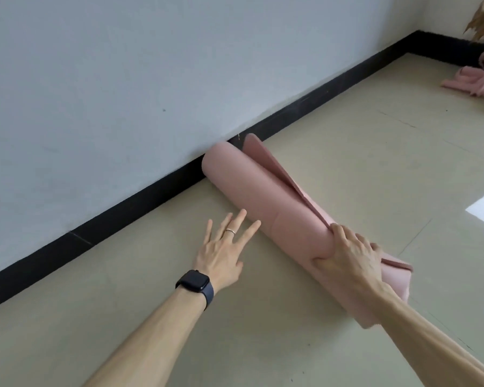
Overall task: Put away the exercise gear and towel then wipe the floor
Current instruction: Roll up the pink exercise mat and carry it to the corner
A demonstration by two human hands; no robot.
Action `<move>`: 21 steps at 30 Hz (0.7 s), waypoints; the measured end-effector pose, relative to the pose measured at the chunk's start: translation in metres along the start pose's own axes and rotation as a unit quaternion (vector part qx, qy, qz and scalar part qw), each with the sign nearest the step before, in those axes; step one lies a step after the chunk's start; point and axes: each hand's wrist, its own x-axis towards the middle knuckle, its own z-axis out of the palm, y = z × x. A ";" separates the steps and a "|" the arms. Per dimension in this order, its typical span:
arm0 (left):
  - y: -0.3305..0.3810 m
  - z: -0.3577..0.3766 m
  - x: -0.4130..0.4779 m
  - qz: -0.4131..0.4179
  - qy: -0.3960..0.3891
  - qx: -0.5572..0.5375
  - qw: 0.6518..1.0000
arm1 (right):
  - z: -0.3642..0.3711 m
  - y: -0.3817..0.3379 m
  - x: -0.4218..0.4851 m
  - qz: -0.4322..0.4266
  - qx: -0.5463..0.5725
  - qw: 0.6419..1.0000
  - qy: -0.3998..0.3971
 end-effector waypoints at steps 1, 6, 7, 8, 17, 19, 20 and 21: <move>-0.014 -0.004 -0.012 0.002 0.030 0.019 0.999 | 0.000 -0.009 -0.021 -0.015 0.005 1.000 0.010; -0.084 -0.021 -0.080 -0.026 0.014 0.132 0.991 | 0.017 -0.060 -0.097 -0.189 -0.010 0.982 -0.016; -0.097 -0.019 -0.098 -0.028 -0.025 0.158 0.987 | 0.025 -0.073 -0.108 -0.237 -0.020 0.971 -0.025; -0.110 -0.015 -0.118 -0.027 -0.066 0.177 0.982 | 0.032 -0.087 -0.116 -0.281 -0.030 0.959 -0.031; -0.193 0.038 -0.301 -0.147 -0.130 0.071 0.978 | 0.063 -0.202 -0.142 -0.451 -0.041 0.891 -0.032; -0.205 0.051 -0.330 -0.163 -0.109 0.053 0.979 | 0.071 -0.221 -0.144 -0.481 -0.052 0.875 -0.037; -0.209 0.059 -0.344 -0.177 -0.105 0.039 0.978 | 0.075 -0.232 -0.148 -0.487 -0.070 0.869 -0.054; -0.212 0.066 -0.355 -0.192 -0.102 0.032 0.976 | 0.079 -0.244 -0.154 -0.486 -0.100 0.864 -0.082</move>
